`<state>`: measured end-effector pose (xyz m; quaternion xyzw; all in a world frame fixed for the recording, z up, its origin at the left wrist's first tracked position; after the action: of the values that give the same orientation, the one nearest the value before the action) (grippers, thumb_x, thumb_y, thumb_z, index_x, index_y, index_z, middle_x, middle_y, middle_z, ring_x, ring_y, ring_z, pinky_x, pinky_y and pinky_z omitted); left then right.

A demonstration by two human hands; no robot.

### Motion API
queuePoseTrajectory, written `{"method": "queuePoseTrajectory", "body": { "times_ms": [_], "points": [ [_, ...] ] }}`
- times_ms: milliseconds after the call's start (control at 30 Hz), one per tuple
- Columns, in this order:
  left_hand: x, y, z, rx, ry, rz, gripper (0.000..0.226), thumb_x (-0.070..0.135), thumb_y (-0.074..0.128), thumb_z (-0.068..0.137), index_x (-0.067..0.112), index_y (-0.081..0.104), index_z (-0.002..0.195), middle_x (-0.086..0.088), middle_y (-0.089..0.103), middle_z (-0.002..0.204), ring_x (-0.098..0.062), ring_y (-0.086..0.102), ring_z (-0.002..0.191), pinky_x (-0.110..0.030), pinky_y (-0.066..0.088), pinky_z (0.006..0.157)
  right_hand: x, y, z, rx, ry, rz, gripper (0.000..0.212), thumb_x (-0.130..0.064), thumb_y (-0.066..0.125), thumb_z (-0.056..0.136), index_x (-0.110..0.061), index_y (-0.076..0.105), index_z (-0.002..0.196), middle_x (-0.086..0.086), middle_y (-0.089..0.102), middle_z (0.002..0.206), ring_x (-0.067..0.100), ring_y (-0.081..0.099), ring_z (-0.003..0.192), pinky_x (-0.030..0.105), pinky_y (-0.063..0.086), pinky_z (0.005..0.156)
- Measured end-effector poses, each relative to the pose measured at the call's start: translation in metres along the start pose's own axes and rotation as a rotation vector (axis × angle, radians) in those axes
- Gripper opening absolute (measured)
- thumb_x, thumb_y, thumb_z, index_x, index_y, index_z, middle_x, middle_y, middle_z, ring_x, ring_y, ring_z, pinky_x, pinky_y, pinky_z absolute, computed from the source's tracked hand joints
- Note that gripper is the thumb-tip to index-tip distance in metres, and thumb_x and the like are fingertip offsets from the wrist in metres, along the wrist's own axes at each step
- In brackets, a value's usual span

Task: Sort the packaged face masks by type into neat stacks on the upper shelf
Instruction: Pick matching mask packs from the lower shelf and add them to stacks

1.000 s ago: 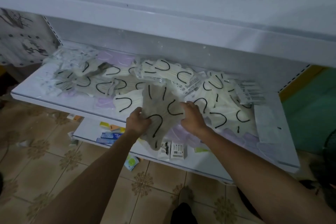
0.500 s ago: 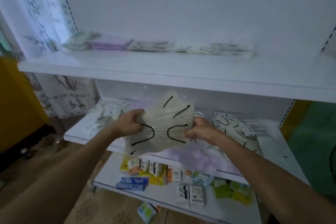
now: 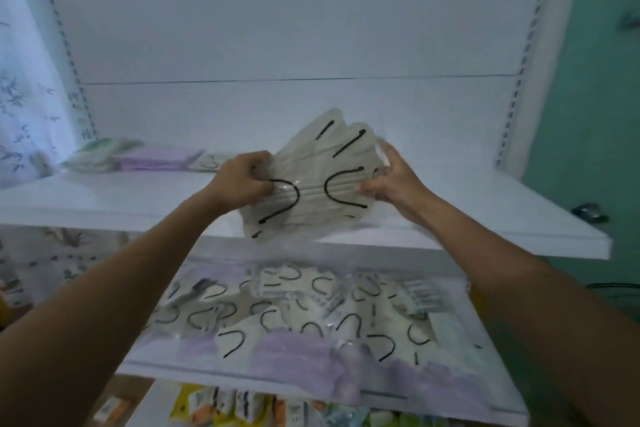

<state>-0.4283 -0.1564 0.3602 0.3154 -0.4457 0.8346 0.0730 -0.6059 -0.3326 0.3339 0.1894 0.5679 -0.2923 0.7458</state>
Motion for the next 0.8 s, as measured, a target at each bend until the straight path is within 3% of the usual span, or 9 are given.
{"method": "queuePoseTrajectory", "body": {
  "times_ms": [67, 200, 300, 400, 500, 600, 667, 733, 800],
  "points": [
    [0.029, 0.025, 0.023, 0.011, 0.068, 0.003, 0.013, 0.019, 0.061, 0.066, 0.024, 0.049, 0.066, 0.006, 0.049, 0.062, -0.009, 0.046, 0.059, -0.011, 0.035, 0.049, -0.014, -0.041, -0.001, 0.032, -0.040, -0.040, 0.082, 0.015, 0.065, 0.075, -0.027, 0.032, 0.138, -0.004, 0.064, 0.104, 0.009, 0.066, 0.089, 0.026, 0.058, 0.072],
    [0.071, 0.084, 0.058, 0.023, 0.145, -0.011, 0.011, 0.005, 0.065, 0.077, 0.008, 0.062, 0.087, -0.002, 0.058, 0.078, -0.018, 0.051, 0.073, -0.013, 0.036, 0.057, -0.019, -0.115, -0.007, 0.128, -0.017, -0.157, 0.040, 0.015, 0.063, 0.077, -0.013, 0.059, 0.105, 0.004, 0.066, 0.102, 0.017, 0.065, 0.090, 0.024, 0.057, 0.075],
    [0.098, 0.114, 0.079, 0.065, 0.214, -0.063, 0.023, 0.007, 0.071, 0.075, 0.015, 0.062, 0.095, 0.004, 0.060, 0.085, -0.013, 0.056, 0.076, -0.002, 0.037, 0.057, -0.019, -0.159, -0.006, 0.259, -0.023, -0.267, 0.030, 0.010, 0.069, 0.074, -0.016, 0.063, 0.088, -0.004, 0.067, 0.089, 0.011, 0.063, 0.083, 0.013, 0.051, 0.065],
    [0.113, 0.135, 0.095, 0.203, 0.261, -0.181, 0.041, 0.012, 0.075, 0.071, 0.017, 0.056, 0.108, 0.003, 0.060, 0.102, -0.012, 0.057, 0.092, -0.005, 0.038, 0.069, -0.012, -0.195, -0.001, 0.360, 0.013, -0.188, 0.024, 0.005, 0.071, 0.075, -0.012, 0.064, 0.091, -0.001, 0.067, 0.090, 0.012, 0.062, 0.086, 0.021, 0.049, 0.072],
    [0.099, 0.161, 0.105, 0.283, 0.004, -0.320, 0.075, 0.031, 0.079, 0.070, 0.022, 0.038, 0.131, -0.002, 0.056, 0.113, -0.015, 0.052, 0.102, -0.026, 0.041, 0.085, 0.008, -0.216, -0.002, 0.359, 0.108, -0.172, 0.023, 0.008, 0.068, 0.076, -0.008, 0.062, 0.091, 0.000, 0.066, 0.090, 0.016, 0.061, 0.092, 0.024, 0.049, 0.069],
    [0.074, 0.196, 0.109, 0.094, -0.317, -0.483, 0.087, 0.030, 0.078, 0.073, 0.016, 0.026, 0.142, -0.014, 0.051, 0.131, -0.027, 0.050, 0.118, -0.035, 0.040, 0.098, 0.031, -0.225, -0.004, 0.327, 0.185, -0.120, 0.024, 0.008, 0.066, 0.079, -0.012, 0.059, 0.091, -0.002, 0.065, 0.090, 0.014, 0.060, 0.090, 0.024, 0.048, 0.069],
    [0.068, 0.211, 0.111, 0.041, -0.355, -0.514, 0.074, 0.028, 0.075, 0.077, 0.013, 0.036, 0.138, -0.014, 0.052, 0.132, -0.027, 0.051, 0.118, -0.035, 0.040, 0.098, 0.036, -0.230, 0.000, 0.331, 0.190, -0.045, 0.022, 0.008, 0.065, 0.080, -0.011, 0.060, 0.090, -0.001, 0.066, 0.089, 0.014, 0.062, 0.089, 0.027, 0.049, 0.073],
    [0.072, 0.215, 0.114, 0.151, -0.314, -0.549, 0.057, 0.027, 0.074, 0.078, 0.015, 0.049, 0.127, -0.010, 0.054, 0.130, -0.022, 0.051, 0.116, -0.032, 0.040, 0.095, 0.033, -0.234, 0.008, 0.306, 0.181, 0.013, 0.025, 0.008, 0.064, 0.081, -0.014, 0.060, 0.092, -0.001, 0.067, 0.091, 0.013, 0.062, 0.089, 0.030, 0.051, 0.076],
    [0.081, 0.213, 0.120, 0.268, -0.246, -0.511, 0.055, 0.027, 0.075, 0.076, 0.017, 0.051, 0.124, -0.008, 0.049, 0.132, -0.022, 0.046, 0.121, -0.033, 0.038, 0.099, 0.028, -0.235, 0.014, 0.260, 0.165, 0.060, 0.028, 0.008, 0.063, 0.082, -0.017, 0.059, 0.095, -0.001, 0.067, 0.095, 0.013, 0.063, 0.090, 0.031, 0.051, 0.076]
  ]
}}
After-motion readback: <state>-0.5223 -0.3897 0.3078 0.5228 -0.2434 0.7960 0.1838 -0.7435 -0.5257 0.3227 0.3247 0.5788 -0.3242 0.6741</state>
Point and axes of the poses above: each hand's wrist, its own z-axis towards the middle knuckle, its own y-axis out of the palm, x = y × z, the point moved 2 cm from there along z, towards the middle knuckle
